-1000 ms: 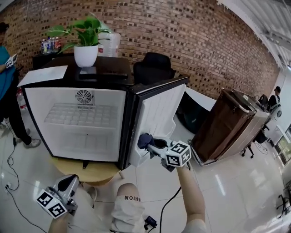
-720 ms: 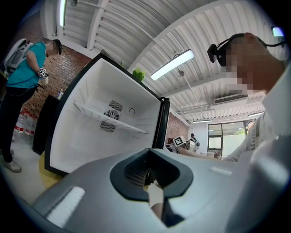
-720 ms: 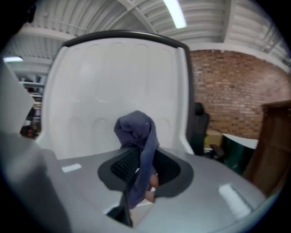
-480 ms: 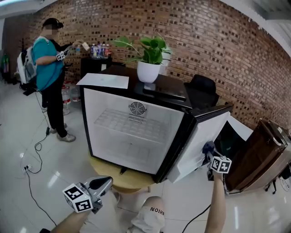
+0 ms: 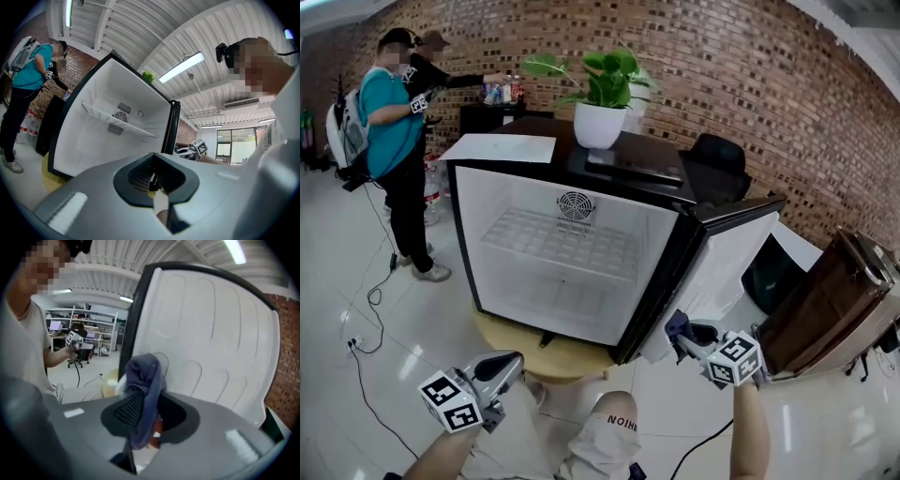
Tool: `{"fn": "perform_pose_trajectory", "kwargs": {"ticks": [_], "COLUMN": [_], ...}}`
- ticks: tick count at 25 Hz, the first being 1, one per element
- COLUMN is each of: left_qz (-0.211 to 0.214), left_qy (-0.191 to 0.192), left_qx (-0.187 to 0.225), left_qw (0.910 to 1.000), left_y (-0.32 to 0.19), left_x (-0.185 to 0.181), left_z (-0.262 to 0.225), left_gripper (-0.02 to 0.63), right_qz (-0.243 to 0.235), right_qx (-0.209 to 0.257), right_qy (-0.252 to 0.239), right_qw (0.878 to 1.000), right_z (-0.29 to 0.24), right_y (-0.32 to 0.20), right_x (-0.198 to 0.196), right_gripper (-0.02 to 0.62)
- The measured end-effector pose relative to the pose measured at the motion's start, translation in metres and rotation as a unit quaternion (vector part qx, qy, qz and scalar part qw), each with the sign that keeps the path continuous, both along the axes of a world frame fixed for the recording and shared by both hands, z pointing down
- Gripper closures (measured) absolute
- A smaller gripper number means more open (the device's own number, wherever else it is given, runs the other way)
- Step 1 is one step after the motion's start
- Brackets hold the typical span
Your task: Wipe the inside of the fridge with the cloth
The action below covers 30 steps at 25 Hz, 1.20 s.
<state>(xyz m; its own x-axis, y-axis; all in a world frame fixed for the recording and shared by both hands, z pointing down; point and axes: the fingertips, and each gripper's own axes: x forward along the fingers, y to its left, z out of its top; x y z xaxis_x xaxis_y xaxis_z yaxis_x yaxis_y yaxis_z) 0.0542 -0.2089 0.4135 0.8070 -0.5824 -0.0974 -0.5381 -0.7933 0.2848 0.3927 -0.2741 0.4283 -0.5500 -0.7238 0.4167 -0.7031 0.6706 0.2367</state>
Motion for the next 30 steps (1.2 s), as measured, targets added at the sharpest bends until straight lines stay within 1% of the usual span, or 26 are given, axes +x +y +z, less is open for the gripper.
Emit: {"fn": "perform_pose_trajectory", "kwargs": {"ticks": [3,4,7,9,10,11,13,16,18,19,21,22,24,25,26,27,28,29,30], "left_qz": [0.006,0.011,0.029,0.034,0.033,0.031,0.025,0.020,0.018,0.017,0.012,0.008,0.002,0.000,-0.001,-0.002,-0.002,-0.002,-0.001], "left_qy": [-0.003,-0.006,-0.010,-0.013,-0.014,-0.013,-0.011,-0.011,-0.012,-0.012,-0.010,-0.009,-0.007,-0.008,-0.009,-0.009,-0.009,-0.009,-0.009], "left_qx": [0.001,-0.002,-0.017,-0.024,-0.024,-0.025,-0.026,-0.031,-0.035,-0.035,-0.033,-0.032,-0.028,-0.027,-0.027,-0.028,-0.029,-0.031,-0.033], "left_qw": [1.0000,0.9999,0.9994,0.9991,0.9991,0.9991,0.9993,0.9993,0.9992,0.9992,0.9993,0.9994,0.9996,0.9996,0.9996,0.9996,0.9995,0.9995,0.9994], "left_y": [0.004,0.005,0.002,-0.001,-0.001,0.000,-0.001,-0.004,-0.004,-0.004,-0.005,-0.006,-0.006,-0.007,-0.008,-0.008,-0.009,-0.008,-0.008], "left_x": [0.001,0.005,0.022,0.027,0.027,0.026,0.023,0.021,0.020,0.019,0.014,0.011,0.005,0.002,0.000,-0.002,-0.002,-0.003,-0.002], "left_z": [-0.003,0.000,0.010,0.012,0.012,0.011,0.010,0.013,0.016,0.017,0.017,0.016,0.014,0.013,0.013,0.013,0.014,0.015,0.016], "left_gripper": [0.604,0.604,0.604,0.604,0.604,0.604,0.604,0.604,0.604,0.604,0.604,0.604,0.604,0.604,0.604,0.604,0.604,0.604,0.604], "right_qz": [0.006,0.015,0.070,0.102,0.126,0.156,0.220,0.299,0.324,0.329,0.334,0.332,0.312,0.296,0.276,0.255,0.233,0.210,0.186], "right_qx": [-0.020,-0.024,-0.031,-0.040,-0.040,-0.035,-0.025,-0.011,0.003,0.018,0.073,0.105,0.162,0.183,0.194,0.195,0.185,0.171,0.158], "right_qy": [0.015,0.028,0.095,0.107,0.118,0.136,0.168,0.170,0.160,0.162,0.168,0.152,0.081,0.045,0.020,0.011,0.021,0.047,0.083], "right_qw": [1.000,0.999,0.993,0.988,0.984,0.978,0.961,0.939,0.932,0.930,0.925,0.925,0.932,0.937,0.941,0.947,0.954,0.962,0.966], "right_z": [0.005,0.007,0.020,0.025,0.026,0.027,0.026,0.021,0.020,0.019,0.009,0.001,-0.017,-0.024,-0.026,-0.021,-0.008,0.010,0.030], "right_y": [-0.023,-0.026,-0.041,-0.056,-0.064,-0.073,-0.092,-0.112,-0.114,-0.111,-0.095,-0.080,-0.038,-0.015,0.007,0.024,0.036,0.043,0.045], "right_x": [-0.002,0.003,0.048,0.075,0.091,0.110,0.151,0.201,0.209,0.205,0.194,0.187,0.167,0.153,0.137,0.120,0.104,0.088,0.072], "right_gripper": [0.497,0.497,0.500,0.499,0.500,0.500,0.502,0.502,0.509,0.508,0.508,0.508,0.506,0.506,0.506,0.506,0.508,0.506,0.506]}}
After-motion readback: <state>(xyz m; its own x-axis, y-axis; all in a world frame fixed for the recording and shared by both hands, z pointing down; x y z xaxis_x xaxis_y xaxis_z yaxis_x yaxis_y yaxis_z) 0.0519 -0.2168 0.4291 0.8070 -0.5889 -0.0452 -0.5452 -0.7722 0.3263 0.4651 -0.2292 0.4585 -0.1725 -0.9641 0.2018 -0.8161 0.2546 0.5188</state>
